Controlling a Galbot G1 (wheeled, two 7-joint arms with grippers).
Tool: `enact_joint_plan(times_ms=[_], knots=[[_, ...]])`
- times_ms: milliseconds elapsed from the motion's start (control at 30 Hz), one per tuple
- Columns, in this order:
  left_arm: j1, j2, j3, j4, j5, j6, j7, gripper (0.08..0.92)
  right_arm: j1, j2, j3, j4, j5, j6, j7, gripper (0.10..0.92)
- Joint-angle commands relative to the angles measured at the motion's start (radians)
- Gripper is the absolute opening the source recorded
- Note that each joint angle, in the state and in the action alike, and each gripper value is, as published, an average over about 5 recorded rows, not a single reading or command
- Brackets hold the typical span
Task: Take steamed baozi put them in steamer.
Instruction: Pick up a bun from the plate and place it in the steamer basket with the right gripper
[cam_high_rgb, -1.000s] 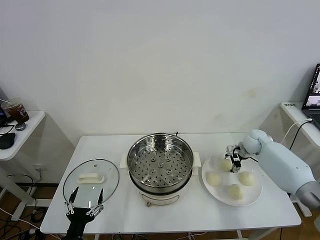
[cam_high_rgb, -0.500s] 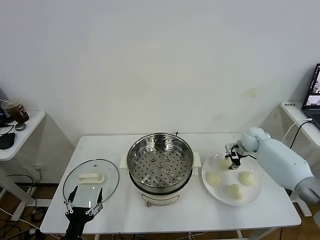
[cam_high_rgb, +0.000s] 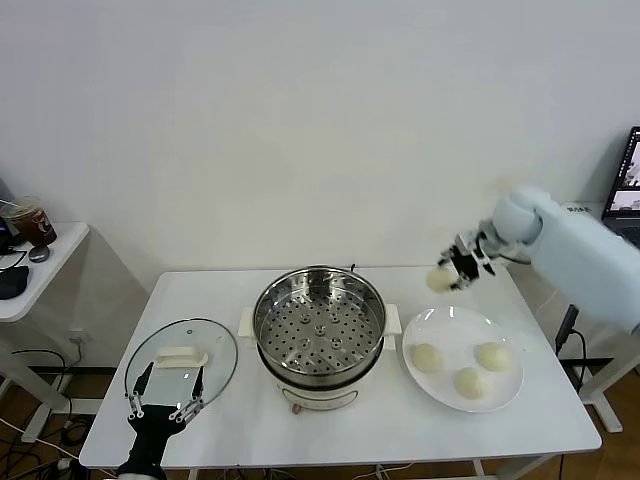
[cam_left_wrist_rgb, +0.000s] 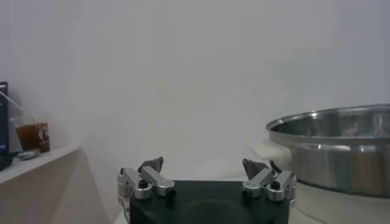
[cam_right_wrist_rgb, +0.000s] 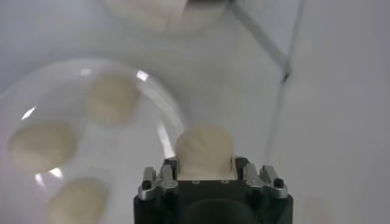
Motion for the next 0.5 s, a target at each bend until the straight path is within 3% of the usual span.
enact_joint_plan(times_ms=[33,233,500], knots=[[-0.006,0.002,-0.013,-0.015,-0.014,0.004,0.000,0.823,0.276,0.095,-0.235,0.096,0.193,0.128,-0.007,0.559],[-0.011,0.004,-0.040,-0.026,-0.022,0.007,-0.003,0.823,0.218,0.310,-0.254,0.048,0.167,0.222,0.012,0.567],[-0.006,0.007,-0.075,-0.036,-0.023,0.007,-0.001,0.823,0.141,0.521,-0.283,-0.115,0.002,0.405,0.042,0.568]])
